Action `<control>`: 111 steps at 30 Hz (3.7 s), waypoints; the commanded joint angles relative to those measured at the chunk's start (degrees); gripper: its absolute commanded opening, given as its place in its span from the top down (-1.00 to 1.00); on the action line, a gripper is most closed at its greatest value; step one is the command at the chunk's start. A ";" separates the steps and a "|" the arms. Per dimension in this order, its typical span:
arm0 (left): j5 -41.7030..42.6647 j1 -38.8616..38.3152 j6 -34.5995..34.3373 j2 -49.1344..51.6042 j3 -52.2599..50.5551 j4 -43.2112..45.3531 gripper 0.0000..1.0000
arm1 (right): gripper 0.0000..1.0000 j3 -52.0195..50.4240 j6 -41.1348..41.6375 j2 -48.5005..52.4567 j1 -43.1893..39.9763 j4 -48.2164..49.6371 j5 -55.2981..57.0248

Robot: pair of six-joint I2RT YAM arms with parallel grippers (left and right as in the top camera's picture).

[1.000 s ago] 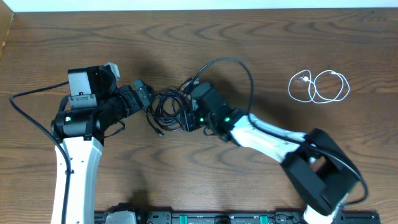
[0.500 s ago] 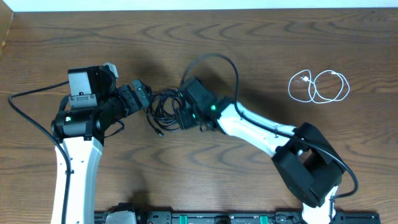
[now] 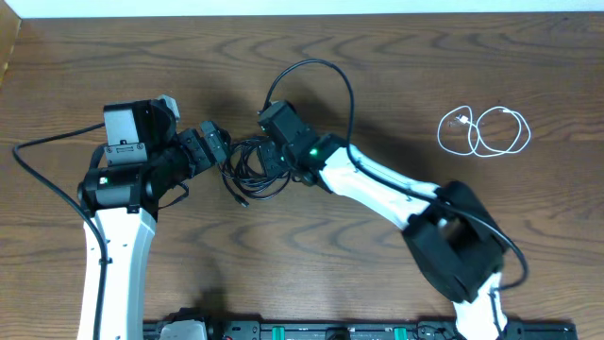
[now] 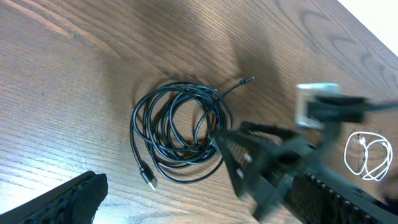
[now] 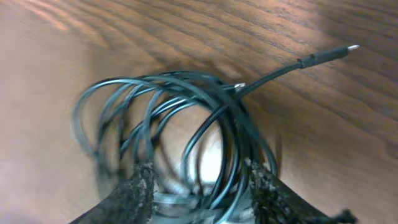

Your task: Untangle cables

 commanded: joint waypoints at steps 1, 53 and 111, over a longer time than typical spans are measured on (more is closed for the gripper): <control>-0.79 0.15 -0.48 -0.07 0.74 -0.15 -0.99 | 0.16 -0.39 -0.39 4.13 -0.22 1.49 1.95; -0.79 0.15 -0.48 -0.07 0.74 -0.13 -0.99 | 0.98 -0.39 -19.54 -13.86 -4.79 -21.42 -12.20; -0.79 0.15 -0.48 -0.07 0.74 -0.15 -0.98 | 0.98 -0.39 -13.03 -13.86 -5.16 -25.92 -12.70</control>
